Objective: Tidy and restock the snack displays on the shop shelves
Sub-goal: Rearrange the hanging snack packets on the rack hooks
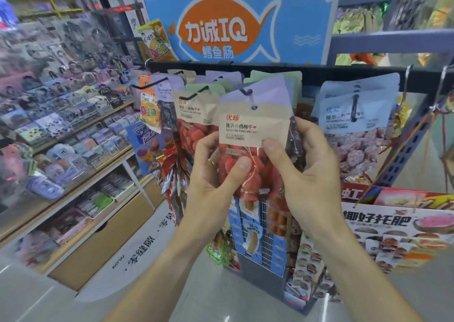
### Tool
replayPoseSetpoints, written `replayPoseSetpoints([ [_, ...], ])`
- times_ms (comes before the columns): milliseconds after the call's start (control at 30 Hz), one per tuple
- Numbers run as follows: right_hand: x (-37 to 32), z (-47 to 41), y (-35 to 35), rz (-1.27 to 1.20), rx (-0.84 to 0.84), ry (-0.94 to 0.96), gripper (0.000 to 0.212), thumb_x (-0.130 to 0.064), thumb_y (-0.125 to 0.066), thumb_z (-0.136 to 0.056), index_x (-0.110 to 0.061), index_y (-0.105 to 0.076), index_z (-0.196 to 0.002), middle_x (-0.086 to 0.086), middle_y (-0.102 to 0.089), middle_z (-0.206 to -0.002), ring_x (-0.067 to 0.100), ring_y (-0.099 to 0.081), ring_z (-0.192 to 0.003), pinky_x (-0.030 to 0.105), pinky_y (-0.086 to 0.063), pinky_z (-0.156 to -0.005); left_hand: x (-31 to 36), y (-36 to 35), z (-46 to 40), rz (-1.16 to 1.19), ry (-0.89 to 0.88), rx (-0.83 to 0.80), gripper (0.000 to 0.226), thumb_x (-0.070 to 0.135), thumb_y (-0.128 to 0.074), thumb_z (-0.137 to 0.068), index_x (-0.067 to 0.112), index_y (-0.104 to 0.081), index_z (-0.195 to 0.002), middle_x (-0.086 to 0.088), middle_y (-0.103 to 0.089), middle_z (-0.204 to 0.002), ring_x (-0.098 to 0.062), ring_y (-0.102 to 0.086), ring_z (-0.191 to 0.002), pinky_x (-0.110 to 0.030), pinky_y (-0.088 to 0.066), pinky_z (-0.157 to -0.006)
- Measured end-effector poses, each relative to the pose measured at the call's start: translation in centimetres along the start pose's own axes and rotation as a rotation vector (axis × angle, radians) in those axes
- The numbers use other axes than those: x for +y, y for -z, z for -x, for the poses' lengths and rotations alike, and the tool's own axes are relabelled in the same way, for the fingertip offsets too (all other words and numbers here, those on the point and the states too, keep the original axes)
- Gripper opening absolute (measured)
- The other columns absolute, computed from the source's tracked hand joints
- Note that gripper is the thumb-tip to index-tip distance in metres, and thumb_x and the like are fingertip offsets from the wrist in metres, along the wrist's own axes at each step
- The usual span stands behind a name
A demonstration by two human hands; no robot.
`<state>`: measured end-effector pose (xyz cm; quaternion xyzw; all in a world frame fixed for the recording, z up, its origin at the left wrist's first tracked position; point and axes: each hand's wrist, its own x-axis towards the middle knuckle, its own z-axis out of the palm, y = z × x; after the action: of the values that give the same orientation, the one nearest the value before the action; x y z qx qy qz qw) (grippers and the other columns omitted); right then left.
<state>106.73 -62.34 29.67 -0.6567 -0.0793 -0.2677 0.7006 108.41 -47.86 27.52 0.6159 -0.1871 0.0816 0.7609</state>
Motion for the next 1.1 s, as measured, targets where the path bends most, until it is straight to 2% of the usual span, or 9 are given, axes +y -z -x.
replayPoseSetpoints([
  [100,-0.7,0.6,0.1,-0.066,-0.048,0.026,0.029,-0.011,-0.068,-0.094,-0.017,-0.06,-0.121,-0.014,-0.073,-0.11,0.002,-0.068,-0.105,0.015,-0.053,-0.084,0.5,0.2,0.5,0.064,-0.002,-0.028,0.057,0.021,-0.071,-0.095,0.019,-0.042,-0.145,-0.007,-0.067,-0.133,-0.026,-0.064,-0.125,-0.035,-0.055,-0.097],
  [267,-0.9,1.9,-0.9,-0.029,-0.082,0.016,0.021,-0.018,-0.068,-0.094,-0.019,-0.061,-0.114,-0.01,-0.076,-0.106,0.007,-0.071,-0.103,0.019,-0.055,-0.083,0.5,1.1,1.7,0.11,0.063,-0.068,0.035,0.028,-0.065,-0.087,0.036,-0.074,-0.12,-0.001,-0.072,-0.128,-0.021,-0.068,-0.12,-0.029,-0.057,-0.091],
  [400,0.8,2.0,-1.4,0.118,-0.065,-0.036,0.015,-0.034,-0.063,-0.098,-0.022,-0.067,-0.107,-0.01,-0.075,-0.102,0.006,-0.07,-0.097,0.028,-0.058,-0.08,-0.3,1.7,1.6,0.034,0.141,0.018,0.031,0.037,-0.075,-0.088,0.038,-0.072,-0.119,-0.003,-0.073,-0.127,-0.024,-0.07,-0.117,-0.042,-0.056,-0.095],
  [533,2.8,0.7,-1.3,0.442,0.193,0.076,0.028,-0.039,-0.054,-0.103,-0.022,-0.059,-0.124,-0.011,-0.059,-0.118,0.003,-0.058,-0.109,0.019,-0.048,-0.089,-0.8,2.2,1.1,-0.011,0.17,0.086,0.024,0.038,-0.071,-0.089,0.045,-0.074,-0.111,-0.001,-0.074,-0.123,-0.025,-0.071,-0.114,-0.056,-0.053,-0.101],
  [633,3.4,-0.4,-1.6,0.581,0.321,0.117,0.044,-0.039,-0.061,-0.1,-0.018,-0.047,-0.136,-0.011,-0.052,-0.121,0.007,-0.057,-0.106,0.012,-0.039,-0.08,-0.6,2.3,0.9,-0.017,0.17,0.104,0.025,0.035,-0.065,-0.087,0.048,-0.074,-0.106,0.001,-0.075,-0.121,-0.022,-0.072,-0.111,-0.051,-0.055,-0.099],
  [767,3.4,-1.7,-2.2,0.617,0.367,0.118,0.058,-0.041,-0.068,-0.095,-0.02,-0.041,-0.141,-0.011,-0.059,-0.125,0.01,-0.063,-0.097,0.03,-0.048,-0.079,-0.3,2.1,0.6,-0.022,0.175,0.114,0.026,0.033,-0.065,-0.089,0.04,-0.072,-0.113,0.001,-0.075,-0.121,-0.021,-0.073,-0.111,-0.044,-0.058,-0.095],
  [933,3.8,-3.0,-2.2,0.546,0.258,0.126,0.02,-0.029,-0.069,-0.093,-0.021,-0.064,-0.111,-0.008,-0.064,-0.085,0.02,-0.062,-0.085,0.048,-0.051,-0.076,-0.3,2.2,0.5,-0.021,0.179,0.152,0.023,0.036,-0.067,-0.087,0.045,-0.075,-0.106,0.001,-0.076,-0.12,-0.022,-0.073,-0.11,-0.051,-0.055,-0.099],
  [1033,3.4,-2.4,-2.1,0.42,0.168,0.119,0.007,-0.025,-0.061,-0.1,-0.022,-0.065,-0.104,-0.006,-0.063,-0.093,0.015,-0.06,-0.083,0.042,-0.051,-0.073,-0.2,2.5,0.6,0.006,0.159,0.157,0.023,0.031,-0.068,-0.091,0.04,-0.075,-0.111,-0.001,-0.074,-0.123,-0.024,-0.071,-0.113,-0.048,-0.054,-0.1],
  [1100,2.6,-1.6,-2.0,0.292,0.125,0.087,0.007,-0.022,-0.056,-0.103,-0.023,-0.062,-0.106,-0.007,-0.067,-0.089,0.017,-0.058,-0.068,0.036,-0.045,-0.059,-0.1,2.8,0.6,0.015,0.134,0.184,0.024,0.028,-0.069,-0.093,0.036,-0.074,-0.115,-0.003,-0.074,-0.123,-0.023,-0.072,-0.11,-0.042,-0.057,-0.092],
])
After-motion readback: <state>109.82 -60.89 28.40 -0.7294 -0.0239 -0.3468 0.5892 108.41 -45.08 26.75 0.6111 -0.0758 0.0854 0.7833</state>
